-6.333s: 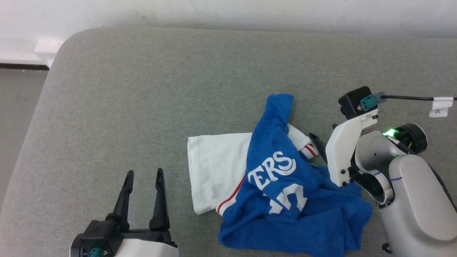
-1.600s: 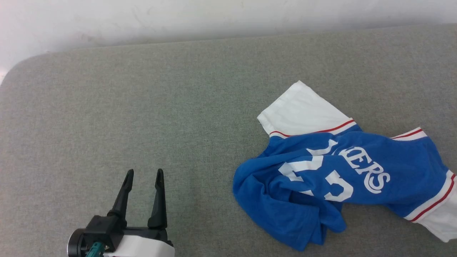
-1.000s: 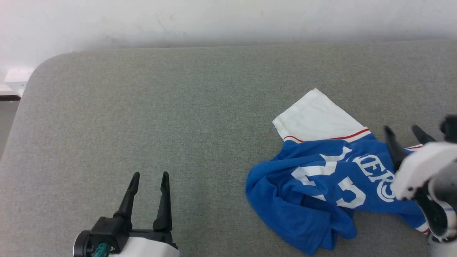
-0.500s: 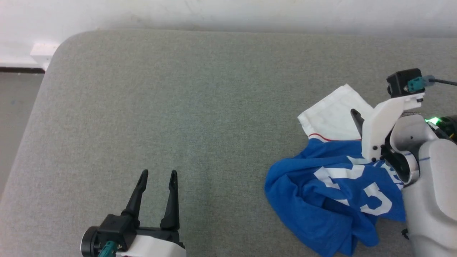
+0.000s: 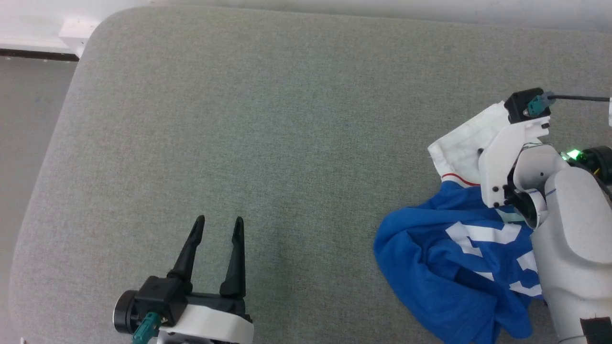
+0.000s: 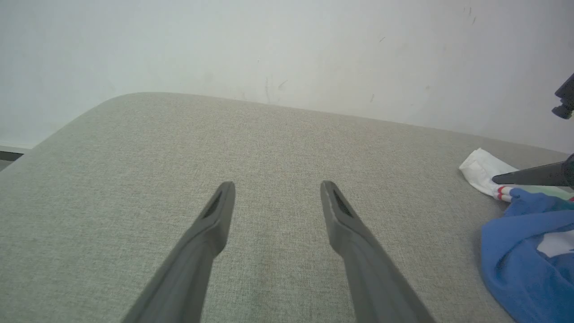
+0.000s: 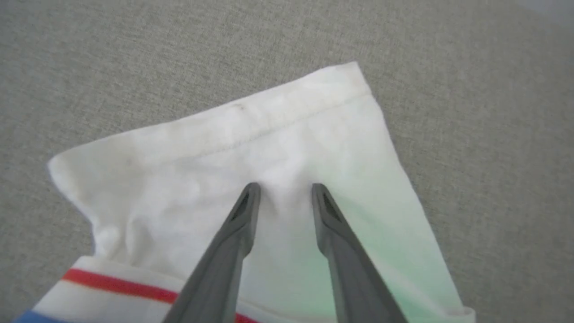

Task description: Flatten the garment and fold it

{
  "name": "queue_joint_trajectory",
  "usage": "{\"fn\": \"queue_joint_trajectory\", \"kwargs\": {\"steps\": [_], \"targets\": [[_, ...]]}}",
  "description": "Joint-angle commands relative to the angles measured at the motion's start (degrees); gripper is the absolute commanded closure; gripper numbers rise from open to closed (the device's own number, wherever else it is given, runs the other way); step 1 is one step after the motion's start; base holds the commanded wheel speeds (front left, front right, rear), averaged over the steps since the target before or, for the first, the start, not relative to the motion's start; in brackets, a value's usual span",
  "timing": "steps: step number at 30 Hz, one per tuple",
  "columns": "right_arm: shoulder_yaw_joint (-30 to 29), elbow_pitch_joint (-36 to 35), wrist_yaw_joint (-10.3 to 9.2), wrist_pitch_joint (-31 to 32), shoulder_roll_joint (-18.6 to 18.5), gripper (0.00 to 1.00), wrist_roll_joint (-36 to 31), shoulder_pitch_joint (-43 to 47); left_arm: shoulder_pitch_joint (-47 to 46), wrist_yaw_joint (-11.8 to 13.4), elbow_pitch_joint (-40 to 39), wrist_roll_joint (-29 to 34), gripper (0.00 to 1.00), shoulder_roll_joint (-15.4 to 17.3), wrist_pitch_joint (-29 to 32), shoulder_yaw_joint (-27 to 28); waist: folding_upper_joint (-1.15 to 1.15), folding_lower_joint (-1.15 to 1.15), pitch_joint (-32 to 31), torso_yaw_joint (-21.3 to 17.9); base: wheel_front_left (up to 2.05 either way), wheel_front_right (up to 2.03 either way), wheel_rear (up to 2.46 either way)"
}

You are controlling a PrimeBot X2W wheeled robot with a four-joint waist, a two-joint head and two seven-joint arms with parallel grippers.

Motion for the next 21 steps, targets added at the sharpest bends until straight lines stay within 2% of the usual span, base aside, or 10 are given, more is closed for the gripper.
{"fn": "queue_joint_trajectory", "kwargs": {"steps": [1, 11, 17, 21], "targets": [[-0.15, 1.79, -0.04, -0.3, -0.47, 1.0, -0.75, -0.16, -1.07, -0.16, 0.23, -0.36, 0.0, -0.12, -0.27, -0.16, 0.0, -0.01, 0.45, 0.32, 0.0, 0.0, 0.0], [-0.56, 4.16, -0.04, -3.24, -1.33, 1.0, -2.37, -3.3, -1.58, 0.19, 1.02, -1.36, 0.0, -0.15, -0.27, -0.37, 0.0, -0.01, -0.66, 0.65, 0.0, 0.0, 0.0], [2.54, 4.26, -0.04, -5.01, -0.86, 1.0, -1.48, -7.14, -1.31, 0.46, 1.15, -1.8, 0.0, -0.16, -0.27, -0.62, 0.0, -0.01, -2.27, 1.79, 0.0, 0.0, 0.0], [7.25, 4.74, -0.04, -5.76, 0.94, 1.0, -0.11, -10.24, -0.76, 0.78, 1.1, -2.09, 0.0, -0.16, -0.27, -0.53, 0.0, -0.01, -2.93, 2.71, 0.0, 0.0, 0.0]]}}
